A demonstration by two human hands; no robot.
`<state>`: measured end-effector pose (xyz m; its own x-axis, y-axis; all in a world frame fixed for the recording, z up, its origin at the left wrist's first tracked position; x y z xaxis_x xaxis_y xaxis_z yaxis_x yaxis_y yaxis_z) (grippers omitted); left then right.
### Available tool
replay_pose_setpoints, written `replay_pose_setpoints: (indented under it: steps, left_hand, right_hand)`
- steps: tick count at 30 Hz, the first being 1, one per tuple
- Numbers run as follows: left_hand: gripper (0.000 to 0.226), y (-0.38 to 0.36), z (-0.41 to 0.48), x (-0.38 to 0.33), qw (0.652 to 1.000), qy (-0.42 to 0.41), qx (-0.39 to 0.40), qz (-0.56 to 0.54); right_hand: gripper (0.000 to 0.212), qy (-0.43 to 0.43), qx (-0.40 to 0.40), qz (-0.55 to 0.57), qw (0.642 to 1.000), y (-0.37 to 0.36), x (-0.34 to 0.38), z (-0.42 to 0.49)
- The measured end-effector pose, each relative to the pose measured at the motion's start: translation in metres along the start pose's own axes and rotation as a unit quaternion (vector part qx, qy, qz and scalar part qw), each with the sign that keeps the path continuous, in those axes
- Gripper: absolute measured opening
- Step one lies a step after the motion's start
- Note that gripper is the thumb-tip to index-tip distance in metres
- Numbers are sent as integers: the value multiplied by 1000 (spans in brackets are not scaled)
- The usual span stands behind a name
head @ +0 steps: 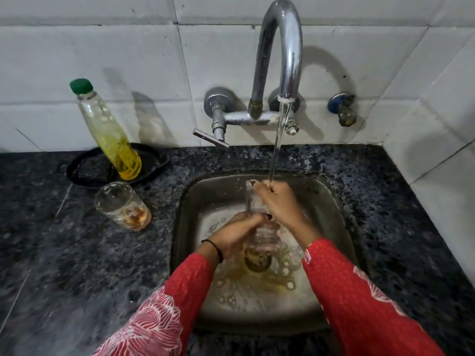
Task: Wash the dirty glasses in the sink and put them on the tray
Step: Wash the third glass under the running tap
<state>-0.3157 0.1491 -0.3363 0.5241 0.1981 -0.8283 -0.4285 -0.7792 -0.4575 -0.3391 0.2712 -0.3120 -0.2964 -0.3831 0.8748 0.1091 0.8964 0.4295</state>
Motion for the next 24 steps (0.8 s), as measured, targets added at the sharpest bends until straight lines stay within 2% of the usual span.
replay_pose_setpoints:
  steps: [2,3,5,7,9,10,11,13,14,15,16,17,18,20,21,22,23,24]
  left_hand:
    - [12,-1,7,-5,981,-73,-68,165]
    - [20,-1,11,-7,972,-102,-89,194]
    - [22,0,13,-11,971,-113,-80,195]
    - [16,0,9,-16,990,-82,0,113]
    - [25,0,3,-22,996,-28,66,-47]
    - [27,1,3,-22,993,-9,80,-88]
    - [24,-1,3,-22,993,0,72,-91]
    - [22,-4,9,-16,998,-26,19,56]
    - [29,-5,13,-14,985,-59,-8,159]
    - [40,-4,17,-10,966,-89,-36,238]
    - [52,-1,20,-8,954,-105,-45,278]
    - [56,2,23,-7,954,-106,-36,279]
    - [49,2,20,-12,968,-96,-11,232]
    - [25,0,8,-25,997,-31,45,59]
    - [19,1,5,-30,998,1,64,-24]
    - [19,0,1,-33,995,15,74,-61]
    - [20,-1,2,-30,997,10,59,-38]
    - [24,-3,4,-24,998,-14,26,51]
  right_hand:
    - [44,23,31,-150,988,6,5,8]
    - [43,19,44,-170,984,9,6,11]
    - [37,12,64,-89,994,15,8,9]
    - [35,-4,48,57,997,20,4,5]
    - [35,-35,37,191,980,25,0,-1]
    - [33,-39,32,213,976,26,-2,-2]
    - [30,-34,27,176,983,26,-2,-2]
    - [26,-11,34,-20,999,23,-3,3]
    - [27,-4,44,-99,994,20,-5,5]
    - [27,-10,51,-121,991,18,-7,6]
    - [26,-18,52,-93,994,17,-8,4]
    - [23,-28,44,-32,998,18,-9,3]
    - [19,-42,37,48,997,20,-9,0]
    - [15,-76,57,220,971,24,-8,-7]
    - [16,-85,71,271,956,25,-6,-9]
    - [14,-90,70,259,959,25,-5,-9]
    - [15,-88,59,195,975,25,-4,-6]
    - [21,-78,44,101,991,23,-3,-2]
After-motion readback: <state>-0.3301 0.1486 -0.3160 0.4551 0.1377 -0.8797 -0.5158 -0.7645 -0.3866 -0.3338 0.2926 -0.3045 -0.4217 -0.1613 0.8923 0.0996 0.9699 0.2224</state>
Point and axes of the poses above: each hand's wrist, its own z-axis towards the middle knuckle, its own y-axis out of the back of the hand, x = y × z, the point moved 1 cm from there along z, towards the middle knuckle, and after that the axes turned 11 degrees about -y, right-handed, at the moved point
